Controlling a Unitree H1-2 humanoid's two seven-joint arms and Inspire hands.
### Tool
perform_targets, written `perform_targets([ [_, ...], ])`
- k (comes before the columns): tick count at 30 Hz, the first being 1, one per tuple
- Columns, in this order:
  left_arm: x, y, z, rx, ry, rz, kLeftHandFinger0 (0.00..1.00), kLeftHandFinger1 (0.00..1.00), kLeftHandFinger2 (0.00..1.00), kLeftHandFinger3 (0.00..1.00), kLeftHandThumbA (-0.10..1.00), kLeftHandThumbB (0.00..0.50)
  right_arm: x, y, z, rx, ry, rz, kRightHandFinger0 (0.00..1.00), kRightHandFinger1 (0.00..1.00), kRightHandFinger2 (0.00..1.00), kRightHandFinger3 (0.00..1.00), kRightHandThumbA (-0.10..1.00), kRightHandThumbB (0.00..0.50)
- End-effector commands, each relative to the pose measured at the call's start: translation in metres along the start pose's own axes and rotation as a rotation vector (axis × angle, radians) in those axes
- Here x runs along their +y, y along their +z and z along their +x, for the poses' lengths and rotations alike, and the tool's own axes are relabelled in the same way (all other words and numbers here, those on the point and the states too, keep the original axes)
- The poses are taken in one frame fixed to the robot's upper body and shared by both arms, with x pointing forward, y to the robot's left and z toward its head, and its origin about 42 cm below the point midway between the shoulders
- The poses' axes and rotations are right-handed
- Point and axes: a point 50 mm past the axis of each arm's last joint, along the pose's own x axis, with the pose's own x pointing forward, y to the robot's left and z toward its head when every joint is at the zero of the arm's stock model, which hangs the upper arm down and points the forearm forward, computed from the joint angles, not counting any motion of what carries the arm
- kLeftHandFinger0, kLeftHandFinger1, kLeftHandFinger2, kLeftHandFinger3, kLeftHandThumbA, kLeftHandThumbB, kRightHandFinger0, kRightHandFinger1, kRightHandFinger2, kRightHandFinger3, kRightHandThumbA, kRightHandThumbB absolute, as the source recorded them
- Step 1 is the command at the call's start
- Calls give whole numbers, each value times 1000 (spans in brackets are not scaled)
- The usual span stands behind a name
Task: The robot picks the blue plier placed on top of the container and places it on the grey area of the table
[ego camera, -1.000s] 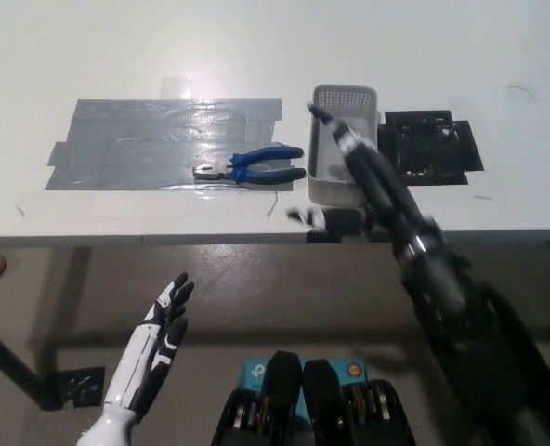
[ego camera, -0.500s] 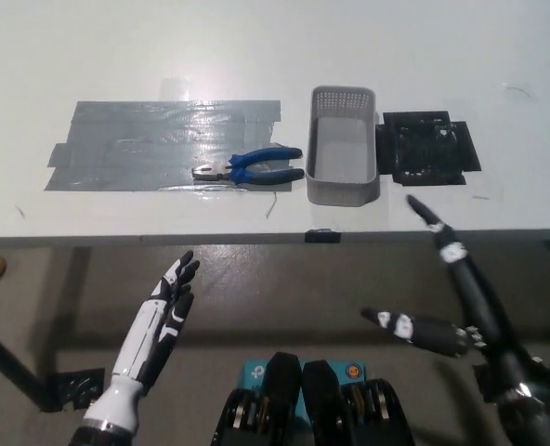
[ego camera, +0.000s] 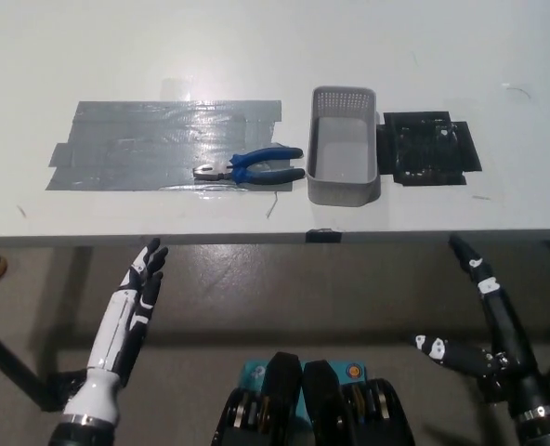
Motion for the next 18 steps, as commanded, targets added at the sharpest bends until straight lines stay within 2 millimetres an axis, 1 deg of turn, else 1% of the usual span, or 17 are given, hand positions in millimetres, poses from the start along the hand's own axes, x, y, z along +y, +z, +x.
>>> perform_targets([
  [1,4,9,-8,-66,30,-11,1000,1000,1000,1000,1000,43,8,6,-4,-67,31,39,1000,1000,1000,1000,1000,199],
  [2,4,9,-10,-64,28,-10,1000,1000,1000,1000,1000,39,10,5,-6,-65,41,44,1000,1000,1000,1000,1000,206],
  [5,4,7,-17,-52,25,-11,1000,1000,1000,1000,1000,35,15,2,-13,-50,57,55,1000,1000,1000,1000,1000,195],
  [8,3,6,-21,-43,23,-13,1000,1000,1000,1000,1000,34,16,0,-19,-43,60,62,1000,1000,1000,1000,1000,196],
  [9,2,6,-22,-42,20,-17,1000,1000,1000,1000,1000,47,16,-1,-20,-46,62,56,1000,1000,1000,1000,1000,196],
  [11,1,5,-25,-35,20,-21,1000,1000,1000,1000,1000,53,17,-1,-22,-48,63,51,1000,1000,1000,1000,1000,194],
  [12,2,4,-26,-31,22,-14,1000,1000,1000,1000,1000,67,17,0,-22,-45,66,54,1000,1000,1000,1000,1000,188],
  [18,3,3,-27,-20,20,-30,1000,1000,1000,1000,1000,77,18,-1,-21,-47,73,62,1000,1000,1000,1000,1000,210],
])
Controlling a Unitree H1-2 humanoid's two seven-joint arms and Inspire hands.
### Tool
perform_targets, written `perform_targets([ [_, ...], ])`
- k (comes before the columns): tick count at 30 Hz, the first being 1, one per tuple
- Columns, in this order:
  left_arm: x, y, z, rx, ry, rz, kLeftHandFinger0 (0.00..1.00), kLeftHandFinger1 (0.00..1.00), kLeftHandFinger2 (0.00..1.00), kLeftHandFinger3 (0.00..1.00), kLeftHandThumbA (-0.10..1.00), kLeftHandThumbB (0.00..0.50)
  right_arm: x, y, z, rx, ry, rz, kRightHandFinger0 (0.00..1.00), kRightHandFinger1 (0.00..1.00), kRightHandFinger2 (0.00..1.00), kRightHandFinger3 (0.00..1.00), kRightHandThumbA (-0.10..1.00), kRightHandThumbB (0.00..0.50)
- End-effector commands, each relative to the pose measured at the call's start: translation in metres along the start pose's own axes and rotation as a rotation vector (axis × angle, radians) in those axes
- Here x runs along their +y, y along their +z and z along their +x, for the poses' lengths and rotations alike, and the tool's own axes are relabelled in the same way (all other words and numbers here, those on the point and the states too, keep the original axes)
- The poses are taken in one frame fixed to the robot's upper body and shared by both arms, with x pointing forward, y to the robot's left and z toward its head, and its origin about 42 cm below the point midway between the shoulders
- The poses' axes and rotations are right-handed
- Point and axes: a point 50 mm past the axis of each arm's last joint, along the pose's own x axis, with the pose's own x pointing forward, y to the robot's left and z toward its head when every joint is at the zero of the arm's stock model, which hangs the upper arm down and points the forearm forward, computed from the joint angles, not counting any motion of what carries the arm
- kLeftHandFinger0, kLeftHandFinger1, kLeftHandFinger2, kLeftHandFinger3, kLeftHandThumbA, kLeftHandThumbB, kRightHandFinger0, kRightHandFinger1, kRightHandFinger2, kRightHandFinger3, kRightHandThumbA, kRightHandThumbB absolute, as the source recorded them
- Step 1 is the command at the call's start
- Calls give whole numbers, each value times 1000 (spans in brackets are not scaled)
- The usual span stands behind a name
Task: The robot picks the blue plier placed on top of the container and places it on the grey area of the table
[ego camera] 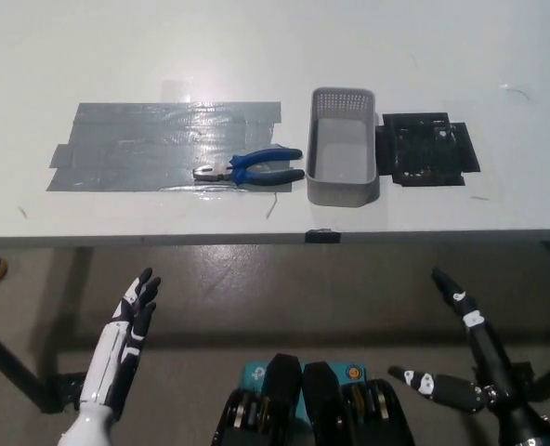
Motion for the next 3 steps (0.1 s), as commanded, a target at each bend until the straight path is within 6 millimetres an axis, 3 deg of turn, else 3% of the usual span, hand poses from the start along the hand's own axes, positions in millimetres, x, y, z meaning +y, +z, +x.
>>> perform_targets([
  [1,3,13,3,-65,12,-13,1000,1000,1000,1000,1000,78,1,10,5,-81,18,16,1000,1000,1000,1000,1000,210],
  [3,3,13,3,-63,12,-6,1000,1000,1000,1000,1000,81,1,11,5,-82,20,15,1000,1000,1000,1000,1000,208],
])
